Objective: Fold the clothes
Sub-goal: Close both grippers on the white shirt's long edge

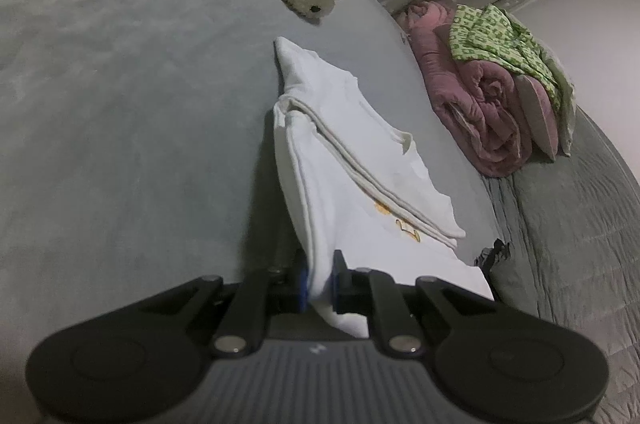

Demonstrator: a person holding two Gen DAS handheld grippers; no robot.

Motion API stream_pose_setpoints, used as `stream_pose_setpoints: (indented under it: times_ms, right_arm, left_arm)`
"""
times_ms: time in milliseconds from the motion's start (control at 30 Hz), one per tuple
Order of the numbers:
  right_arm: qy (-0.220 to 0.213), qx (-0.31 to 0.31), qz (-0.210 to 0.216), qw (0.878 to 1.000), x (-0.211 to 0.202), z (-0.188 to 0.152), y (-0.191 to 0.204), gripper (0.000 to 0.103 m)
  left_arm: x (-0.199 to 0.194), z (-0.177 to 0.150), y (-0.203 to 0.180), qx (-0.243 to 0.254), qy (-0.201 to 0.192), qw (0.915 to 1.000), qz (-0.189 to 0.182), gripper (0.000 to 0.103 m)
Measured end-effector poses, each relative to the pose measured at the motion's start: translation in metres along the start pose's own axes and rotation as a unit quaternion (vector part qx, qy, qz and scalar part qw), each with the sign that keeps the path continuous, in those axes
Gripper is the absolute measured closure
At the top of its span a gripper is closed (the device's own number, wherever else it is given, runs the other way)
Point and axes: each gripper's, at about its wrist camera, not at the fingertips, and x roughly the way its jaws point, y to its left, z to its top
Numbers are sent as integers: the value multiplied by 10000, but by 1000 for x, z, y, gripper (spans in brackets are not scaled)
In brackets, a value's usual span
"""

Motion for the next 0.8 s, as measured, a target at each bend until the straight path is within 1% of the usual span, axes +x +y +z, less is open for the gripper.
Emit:
stream_pose_setpoints:
  times_ms: [267, 500, 600, 800]
  right_arm:
    - [38, -74, 84, 9999, -13, -9, 7, 88]
    - [120, -152, 117, 9997, -25, -20, 12, 88]
    - [169, -193, 120, 9996, -30, -25, 14, 88]
    - [337, -326, 85, 9989, -41, -38, 13, 88]
  left_arm:
    - [-15, -14, -2, 32, 14, 10000, -31, 93]
    - [-32, -37, 1, 95, 77, 9999, -19, 93]
    - [-41, -48, 5, 154, 131, 9998, -8, 93]
    - [-57, -69, 15, 330, 360, 9988, -25, 93]
